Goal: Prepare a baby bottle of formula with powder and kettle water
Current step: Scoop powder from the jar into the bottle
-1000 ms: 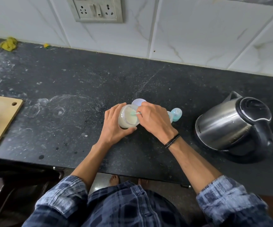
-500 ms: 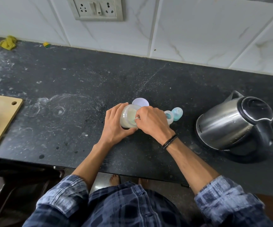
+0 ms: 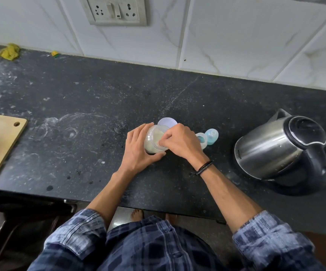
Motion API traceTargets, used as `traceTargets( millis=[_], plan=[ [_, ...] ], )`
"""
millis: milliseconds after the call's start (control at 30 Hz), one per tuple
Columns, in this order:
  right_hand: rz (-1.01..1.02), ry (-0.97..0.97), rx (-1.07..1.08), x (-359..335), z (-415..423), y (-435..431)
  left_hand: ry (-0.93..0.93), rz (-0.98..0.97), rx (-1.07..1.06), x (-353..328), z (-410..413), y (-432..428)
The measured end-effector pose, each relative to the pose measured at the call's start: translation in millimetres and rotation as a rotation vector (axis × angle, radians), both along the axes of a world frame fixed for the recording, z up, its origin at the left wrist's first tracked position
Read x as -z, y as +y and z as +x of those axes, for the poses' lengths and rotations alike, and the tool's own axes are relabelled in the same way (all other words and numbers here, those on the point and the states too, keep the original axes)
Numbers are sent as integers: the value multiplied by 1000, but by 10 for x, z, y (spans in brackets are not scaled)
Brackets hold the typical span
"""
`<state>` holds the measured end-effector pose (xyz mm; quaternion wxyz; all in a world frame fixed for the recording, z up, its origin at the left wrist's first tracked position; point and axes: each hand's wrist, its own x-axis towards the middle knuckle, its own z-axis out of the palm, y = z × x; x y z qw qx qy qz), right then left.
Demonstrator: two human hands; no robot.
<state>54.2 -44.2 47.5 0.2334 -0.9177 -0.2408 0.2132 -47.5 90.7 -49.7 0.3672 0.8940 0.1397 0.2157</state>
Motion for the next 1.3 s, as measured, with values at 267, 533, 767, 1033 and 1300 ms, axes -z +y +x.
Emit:
traceTargets(
  millis=[267, 533, 767, 1033, 1300],
  plan=[
    [289, 300, 284, 46, 106, -137, 26, -63, -28, 14, -2, 52],
    [403, 412, 388, 35, 118, -324, 36, -124, -56, 49, -30, 73],
    [406, 426, 376, 36, 87, -280, 44, -121, -47, 33, -30, 56],
    [389, 392, 242, -20, 71, -231, 57, -116, -57, 15, -43, 64],
    [375, 333, 187, 29, 67, -277, 69, -106, -63, 0, -10, 34]
  ],
)
